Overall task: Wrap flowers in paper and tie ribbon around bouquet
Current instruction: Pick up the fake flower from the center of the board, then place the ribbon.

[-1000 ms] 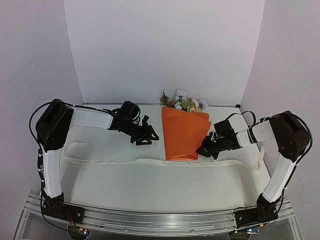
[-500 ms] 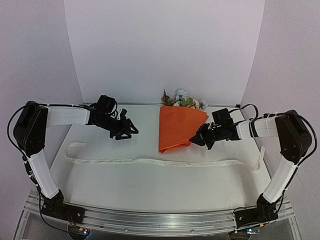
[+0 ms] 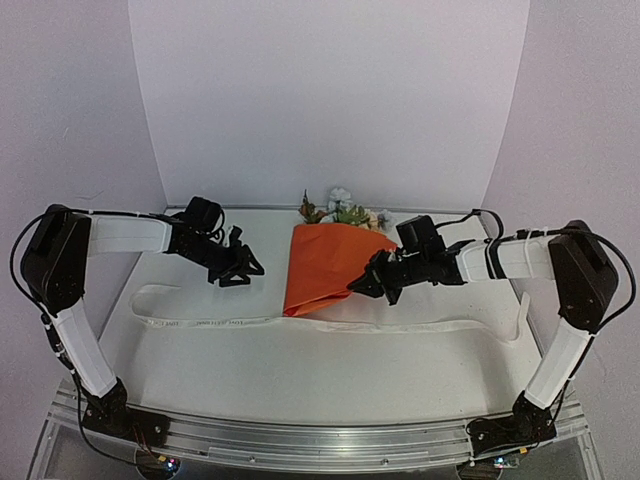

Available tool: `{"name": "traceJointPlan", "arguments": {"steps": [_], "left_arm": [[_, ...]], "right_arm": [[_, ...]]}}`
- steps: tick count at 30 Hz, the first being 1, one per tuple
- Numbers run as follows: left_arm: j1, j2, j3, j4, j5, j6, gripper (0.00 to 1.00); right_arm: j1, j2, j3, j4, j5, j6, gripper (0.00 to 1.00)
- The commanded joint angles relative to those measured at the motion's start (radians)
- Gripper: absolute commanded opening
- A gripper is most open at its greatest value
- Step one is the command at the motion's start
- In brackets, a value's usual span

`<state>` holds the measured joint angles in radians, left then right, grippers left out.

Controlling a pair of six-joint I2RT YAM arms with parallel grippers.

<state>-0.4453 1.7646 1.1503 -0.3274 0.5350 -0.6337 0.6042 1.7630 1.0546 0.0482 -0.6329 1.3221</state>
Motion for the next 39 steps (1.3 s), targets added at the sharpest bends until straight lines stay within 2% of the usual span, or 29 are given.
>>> {"name": "traceJointPlan", "arguments": {"steps": [1,13,23,28,32,34,37,39], "left_arm": [[0.035,-0.074,-0.05,-0.02,-0.052,-0.016,0.49],[0.063,-0.144,-0.203,0.021,-0.104,-0.068,0.46],[0.063,-0.201,-0.304,0.097,-0.114,-0.112,0.45],[0.063,-0.22,-0.317,0.11,-0.129,-0.11,0.45],[0.063,-0.213,-0.318,0.125,-0.13,-0.108,0.44],[0.063,-0.218,-0.326,0.134,-0.128,-0.11,0.44],[0.063,-0.24,-0.343,0.143,-0.13,-0.123,0.44],[0.063,-0.267,-0.36,0.153,-0.139,-0.141,0.45]], "right_arm": [[0.076,-0.039,0.023,0.012,-0.01,0.047,0.0],[0.262,-0.092,-0.089,0.111,0.119,0.152,0.0],[0.409,-0.146,-0.172,0.178,0.351,0.217,0.0],[0.461,-0.114,-0.213,0.232,0.437,0.249,0.0],[0.49,-0.055,-0.264,0.336,0.477,0.288,0.0],[0.499,-0.022,-0.282,0.373,0.483,0.293,0.04],[0.511,0.026,-0.274,0.395,0.473,0.29,0.15],[0.517,0.035,-0.276,0.403,0.479,0.286,0.27]]}}
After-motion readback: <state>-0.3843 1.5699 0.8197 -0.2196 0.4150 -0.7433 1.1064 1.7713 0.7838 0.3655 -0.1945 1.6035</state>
